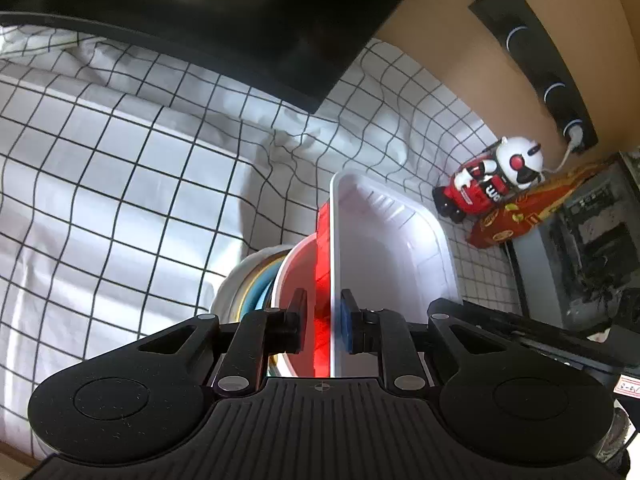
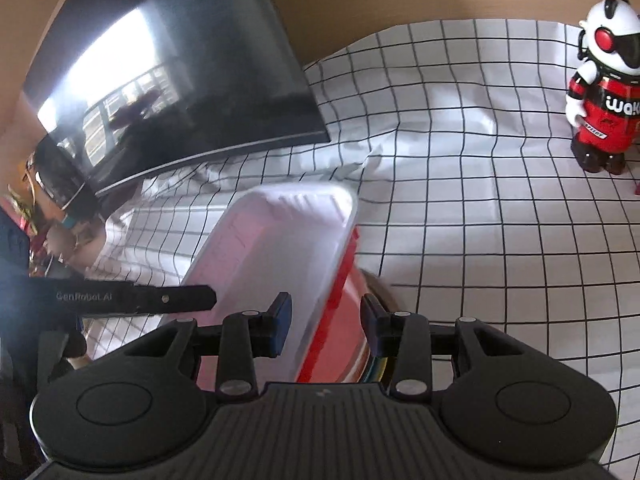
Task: Organize plates and bowls
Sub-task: 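Carry the white red-walled dish onto the bowl stack with both tools, then hold the dish on the stack rim and settle it with both tools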
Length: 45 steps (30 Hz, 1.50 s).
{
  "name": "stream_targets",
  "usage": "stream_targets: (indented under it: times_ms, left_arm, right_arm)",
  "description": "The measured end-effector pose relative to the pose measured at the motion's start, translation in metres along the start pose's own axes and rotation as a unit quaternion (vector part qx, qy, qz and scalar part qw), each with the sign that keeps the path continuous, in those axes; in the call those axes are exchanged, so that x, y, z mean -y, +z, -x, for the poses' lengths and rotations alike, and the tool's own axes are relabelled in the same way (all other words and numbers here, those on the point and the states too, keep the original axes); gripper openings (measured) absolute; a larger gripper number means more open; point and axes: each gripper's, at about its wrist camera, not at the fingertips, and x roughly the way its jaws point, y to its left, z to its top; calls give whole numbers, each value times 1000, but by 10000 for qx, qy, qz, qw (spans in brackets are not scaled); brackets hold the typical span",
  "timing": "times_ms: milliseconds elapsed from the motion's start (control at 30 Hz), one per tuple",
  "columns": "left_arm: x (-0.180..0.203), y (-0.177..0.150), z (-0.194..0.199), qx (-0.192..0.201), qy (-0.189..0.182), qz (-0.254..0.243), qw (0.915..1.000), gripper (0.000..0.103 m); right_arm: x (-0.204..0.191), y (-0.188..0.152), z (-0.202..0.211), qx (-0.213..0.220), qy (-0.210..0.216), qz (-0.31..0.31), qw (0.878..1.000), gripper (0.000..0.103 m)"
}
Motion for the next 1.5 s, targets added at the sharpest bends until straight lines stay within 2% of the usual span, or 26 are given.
stream_targets:
  times_ms: [167,333,533,667,933,1500]
  left_arm:
    - [0,-1,-1,-121,-206,121,9996,20]
    - [-2,-10,6,-107,-85,169,9998,20]
    - [6,-13,1,-136,102,-100,9998,20]
    - [13,-10,0,61,256,-333,9991,20]
    - [22,-12,-12,-28,221,-623,9978,20]
    - [24,-13,-14,-110,168,-665,9976,20]
  right_arm:
    - [-6,2,-9,-160,159,-73,9997,40]
    - [-13,-2,-6,-236,261,83,9993,40]
    - [-7,-2,-12,-291,202,27,9994,40]
    - [-1,0,-13,-215,167,-61,9996,40]
    - [5,0,-25,-286,315,-236,9988,40]
    - [8,1,-31,-350,386,-314,9981,40]
